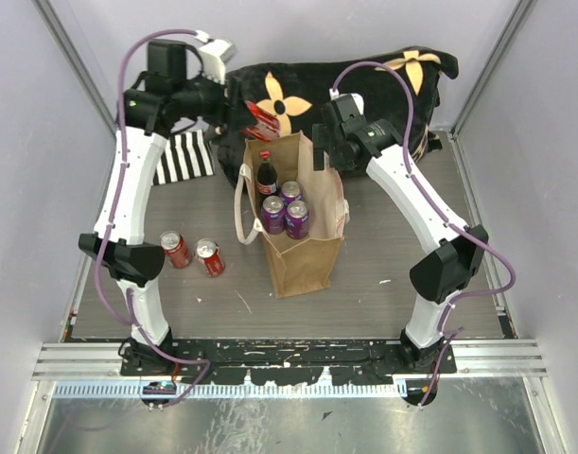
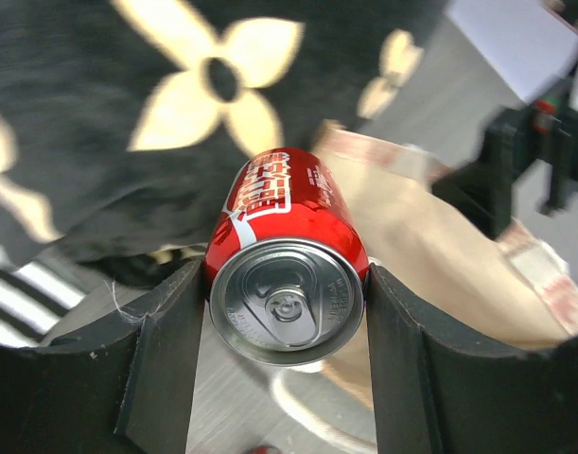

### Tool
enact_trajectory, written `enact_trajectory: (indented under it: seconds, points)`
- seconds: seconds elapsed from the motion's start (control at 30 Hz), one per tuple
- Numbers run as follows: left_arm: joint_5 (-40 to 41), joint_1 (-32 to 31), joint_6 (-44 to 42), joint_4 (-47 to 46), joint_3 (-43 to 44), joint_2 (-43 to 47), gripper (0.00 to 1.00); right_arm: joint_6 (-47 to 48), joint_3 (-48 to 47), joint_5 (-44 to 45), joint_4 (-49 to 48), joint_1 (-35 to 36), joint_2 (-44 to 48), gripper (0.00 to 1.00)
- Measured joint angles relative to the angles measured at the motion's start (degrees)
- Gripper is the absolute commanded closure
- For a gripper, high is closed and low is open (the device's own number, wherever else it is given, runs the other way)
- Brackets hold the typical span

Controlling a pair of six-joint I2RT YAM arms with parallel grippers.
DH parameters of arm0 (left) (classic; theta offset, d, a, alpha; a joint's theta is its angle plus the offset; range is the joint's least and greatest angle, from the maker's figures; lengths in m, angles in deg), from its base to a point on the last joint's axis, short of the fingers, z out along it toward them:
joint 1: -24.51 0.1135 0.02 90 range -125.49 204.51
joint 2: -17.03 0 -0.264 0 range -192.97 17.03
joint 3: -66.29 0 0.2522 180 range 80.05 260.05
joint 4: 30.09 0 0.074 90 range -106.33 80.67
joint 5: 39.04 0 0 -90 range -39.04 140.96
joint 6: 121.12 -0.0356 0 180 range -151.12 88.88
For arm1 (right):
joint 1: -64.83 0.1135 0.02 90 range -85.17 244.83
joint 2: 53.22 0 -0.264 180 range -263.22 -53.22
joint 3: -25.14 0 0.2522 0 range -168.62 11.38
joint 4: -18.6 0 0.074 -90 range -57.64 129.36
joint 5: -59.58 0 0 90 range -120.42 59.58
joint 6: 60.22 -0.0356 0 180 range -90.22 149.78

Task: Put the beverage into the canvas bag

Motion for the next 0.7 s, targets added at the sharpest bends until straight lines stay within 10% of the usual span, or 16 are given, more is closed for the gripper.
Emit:
enact_trajectory:
  seconds: [0.7]
  points:
    - [-5.7,-14.7,-25.2,9.0,-19.0,-0.2,1.00,-4.2,3.3,7.9,3.8,-2.6,5.7,0.00]
